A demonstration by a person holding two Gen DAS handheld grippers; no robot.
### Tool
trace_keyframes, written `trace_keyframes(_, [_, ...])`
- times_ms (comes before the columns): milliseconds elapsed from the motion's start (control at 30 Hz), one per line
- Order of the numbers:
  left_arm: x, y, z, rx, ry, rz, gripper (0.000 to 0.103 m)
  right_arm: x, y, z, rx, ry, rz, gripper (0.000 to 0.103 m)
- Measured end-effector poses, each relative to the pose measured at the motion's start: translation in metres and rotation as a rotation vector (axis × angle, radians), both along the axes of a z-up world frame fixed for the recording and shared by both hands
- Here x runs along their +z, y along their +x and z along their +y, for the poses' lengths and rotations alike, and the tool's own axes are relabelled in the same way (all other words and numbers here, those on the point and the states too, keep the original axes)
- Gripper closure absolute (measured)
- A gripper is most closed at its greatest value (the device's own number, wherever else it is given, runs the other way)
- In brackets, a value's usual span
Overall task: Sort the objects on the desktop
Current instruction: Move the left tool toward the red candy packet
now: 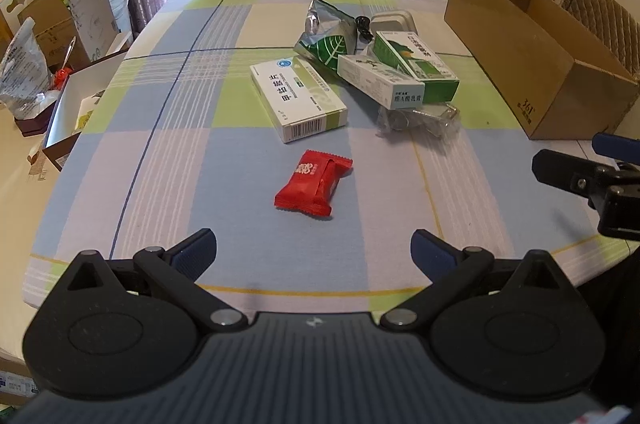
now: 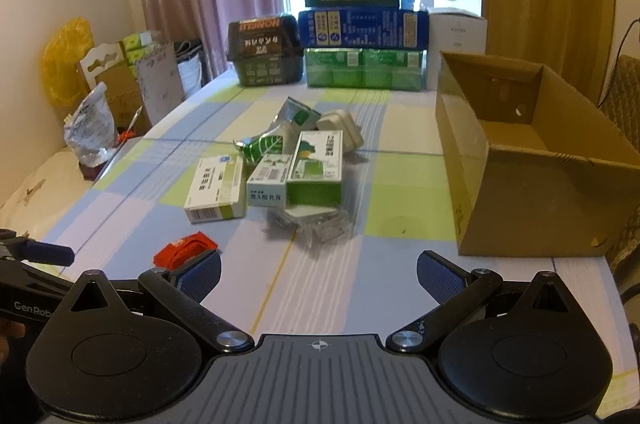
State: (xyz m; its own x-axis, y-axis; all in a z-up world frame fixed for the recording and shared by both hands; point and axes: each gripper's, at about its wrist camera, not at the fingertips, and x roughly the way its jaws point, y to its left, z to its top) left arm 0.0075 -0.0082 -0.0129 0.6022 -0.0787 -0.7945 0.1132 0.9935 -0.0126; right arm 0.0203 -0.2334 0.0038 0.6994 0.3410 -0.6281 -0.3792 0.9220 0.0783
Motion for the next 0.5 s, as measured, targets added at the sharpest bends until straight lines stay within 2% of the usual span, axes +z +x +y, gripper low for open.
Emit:
trace_keyframes(200, [-0.006,0.010,0.005,-0.026,0.012,0.000,0.001,-0.005,0.007,0.005,0.007,-0.068,0.010,0.002])
trace_keyframes(300, [-0.009,0.017,0.006,-0.061,0.027,-0.012,0.002,-0.008,0.012,0.003,0.010,-0.058,0.027,0.002])
trace_keyframes(433, [-0.014,0.033,0.007,-0.117,0.014,-0.021,0.019,-0.012,0.019,0.004,0.014,-0.044,0.032,0.002])
trace_keyframes(500, [-0.019,0.042,0.007,-0.143,0.009,-0.016,0.022,-0.013,0.022,0.006,0.025,-0.044,0.025,0.002])
